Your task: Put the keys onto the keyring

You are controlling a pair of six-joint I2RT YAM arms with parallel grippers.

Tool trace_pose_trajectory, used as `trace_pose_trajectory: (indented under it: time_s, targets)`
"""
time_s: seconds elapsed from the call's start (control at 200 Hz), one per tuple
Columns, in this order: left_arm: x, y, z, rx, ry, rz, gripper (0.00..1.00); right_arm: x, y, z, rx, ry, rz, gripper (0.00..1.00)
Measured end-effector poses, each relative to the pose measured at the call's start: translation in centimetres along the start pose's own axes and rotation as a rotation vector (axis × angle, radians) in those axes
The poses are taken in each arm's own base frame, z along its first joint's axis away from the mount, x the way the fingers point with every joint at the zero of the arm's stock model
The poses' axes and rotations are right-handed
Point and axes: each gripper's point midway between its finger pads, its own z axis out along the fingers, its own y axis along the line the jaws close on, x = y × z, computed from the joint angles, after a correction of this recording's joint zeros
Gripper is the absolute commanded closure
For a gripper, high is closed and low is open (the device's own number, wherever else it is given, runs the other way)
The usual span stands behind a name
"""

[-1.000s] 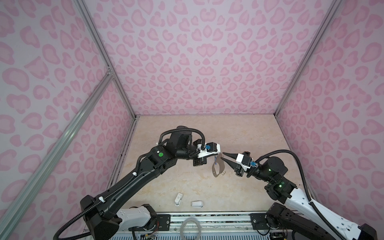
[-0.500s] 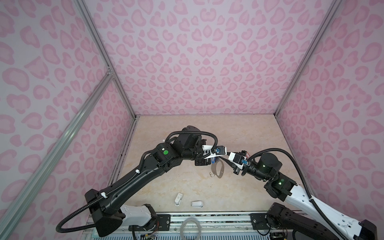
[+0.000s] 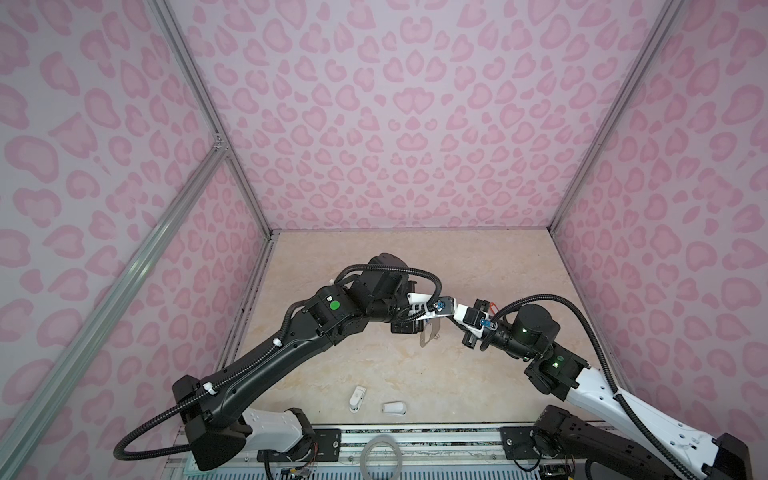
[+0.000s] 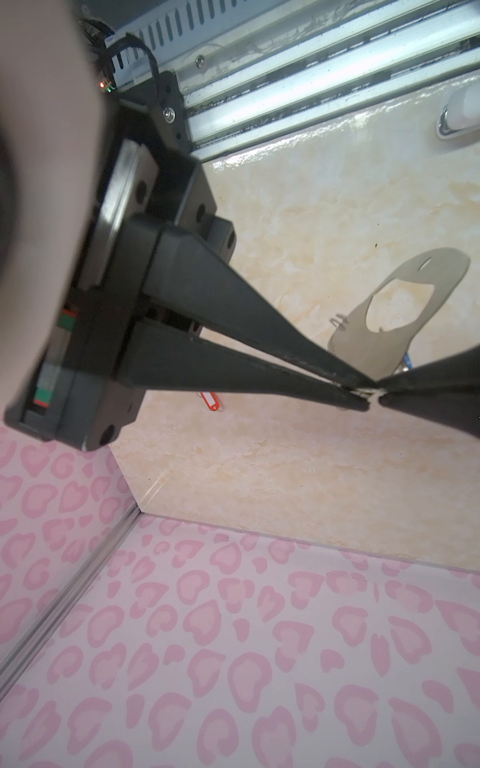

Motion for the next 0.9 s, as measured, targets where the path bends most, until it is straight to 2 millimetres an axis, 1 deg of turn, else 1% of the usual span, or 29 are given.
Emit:
trace_pose_trajectory:
  time_s: [0.02, 0.065, 0.09, 0.12, 0.155, 0.165, 0.18, 0.23, 0.34, 0.41, 0.47, 0.665, 0.88, 0.9]
  targets:
    - [0.0, 0.0, 0.0, 0.000, 0.000, 0.000, 0.93, 0.0, 0.0, 0.0, -0.001, 0.000, 0.000, 1.00]
    - [0.0, 0.0, 0.0, -0.001, -0.001, 0.000, 0.76, 0.0, 0.1, 0.0, -0.003, -0.002, 0.000, 1.00]
    - [0.0, 0.0, -0.1, -0.002, -0.003, 0.002, 0.70, 0.0, 0.1, 0.0, -0.004, -0.003, -0.001, 1.00]
    - [-0.1, 0.0, -0.1, -0.006, -0.011, 0.001, 0.65, -0.1, 0.1, 0.0, -0.006, -0.004, -0.001, 1.00]
    - [0.0, 0.1, -0.2, -0.010, -0.019, -0.008, 0.65, 0.0, 0.1, 0.0, -0.005, -0.006, -0.001, 1.00]
    - [0.0, 0.0, -0.3, -0.010, -0.023, -0.012, 0.61, 0.0, 0.1, 0.0, -0.006, -0.005, -0.001, 1.00]
    - [0.1, 0.1, -0.3, -0.011, -0.026, -0.021, 0.60, 0.0, 0.2, 0.0, -0.006, -0.005, -0.001, 1.00]
    - [0.4, 0.3, -0.7, -0.014, -0.051, -0.048, 0.58, 0.1, 0.3, -0.2, -0.008, -0.006, 0.000, 1.00]
    - [2.0, 1.7, -1.9, -0.060, -0.113, -0.149, 0.58, 0.3, 0.5, -0.4, -0.011, -0.023, 0.007, 1.00]
    - [2.3, 1.5, -2.3, -0.056, -0.175, -0.192, 0.58, 0.1, 0.7, -0.6, -0.016, -0.049, 0.016, 1.00]
    - [1.8, 1.1, -2.5, -0.031, -0.238, -0.212, 0.58, -0.2, 0.7, -0.7, -0.019, -0.071, 0.022, 1.00]
    - [-0.2, 0.6, -2.8, 0.049, -0.391, -0.243, 0.60, -1.6, 0.5, -1.0, -0.029, -0.143, 0.039, 1.00]
    - [-1.0, -0.1, -2.6, 0.124, -0.448, -0.260, 0.62, -2.5, 0.8, -1.2, -0.047, -0.188, 0.054, 1.00]
    - [-1.0, -0.2, -2.5, 0.130, -0.449, -0.263, 0.67, -2.5, 0.8, -1.2, -0.046, -0.191, 0.057, 1.00]
